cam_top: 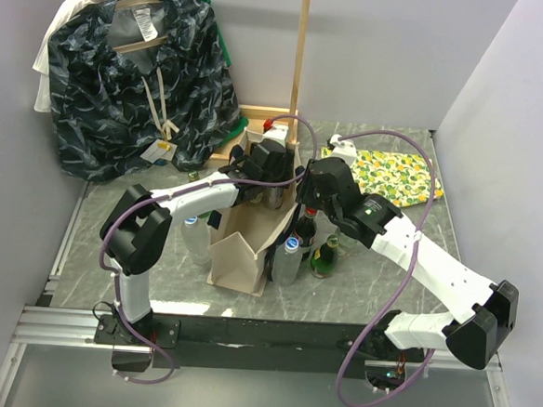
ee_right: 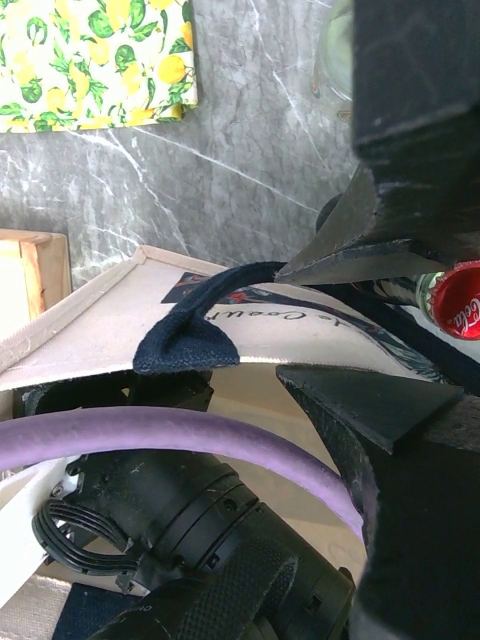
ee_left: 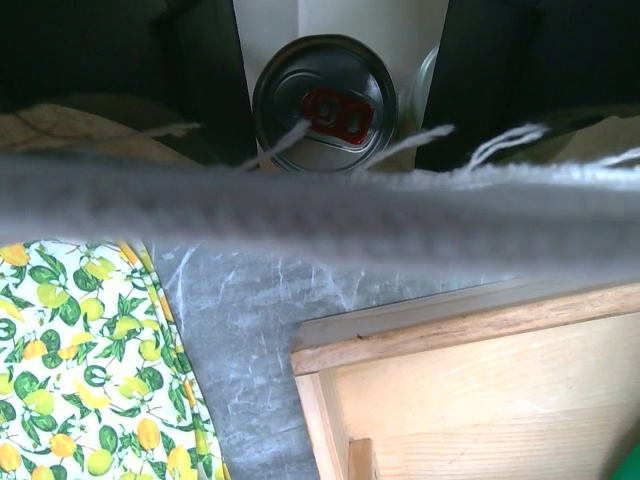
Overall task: Place the beverage into the canvas bag
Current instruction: Place the drink in the canvas bag.
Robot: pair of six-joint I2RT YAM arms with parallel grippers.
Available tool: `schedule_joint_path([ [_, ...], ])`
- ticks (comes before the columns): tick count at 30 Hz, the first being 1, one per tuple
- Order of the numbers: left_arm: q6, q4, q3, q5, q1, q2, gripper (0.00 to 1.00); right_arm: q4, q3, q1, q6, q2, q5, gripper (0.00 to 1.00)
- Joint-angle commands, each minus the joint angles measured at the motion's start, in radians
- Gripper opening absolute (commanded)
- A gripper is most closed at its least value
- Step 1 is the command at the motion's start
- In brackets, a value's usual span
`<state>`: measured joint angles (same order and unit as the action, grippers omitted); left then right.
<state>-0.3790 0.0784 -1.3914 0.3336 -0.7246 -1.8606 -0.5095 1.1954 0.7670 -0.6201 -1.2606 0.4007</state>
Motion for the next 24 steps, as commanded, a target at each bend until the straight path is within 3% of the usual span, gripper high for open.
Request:
schedule_joint_path([
  [1, 0.015, -0.035, -0.032, 0.048, 0.001, 0.054, 0.69, 0.012, 0.047, -0.005, 0.002, -0.005, 0.0, 0.45],
  [24, 0.04, -0.042, 0.02, 0.111, -0.044, 0.161, 0.74, 0.063, 0.007, -0.005, 0.031, 0.026, 0.013, 0.45],
])
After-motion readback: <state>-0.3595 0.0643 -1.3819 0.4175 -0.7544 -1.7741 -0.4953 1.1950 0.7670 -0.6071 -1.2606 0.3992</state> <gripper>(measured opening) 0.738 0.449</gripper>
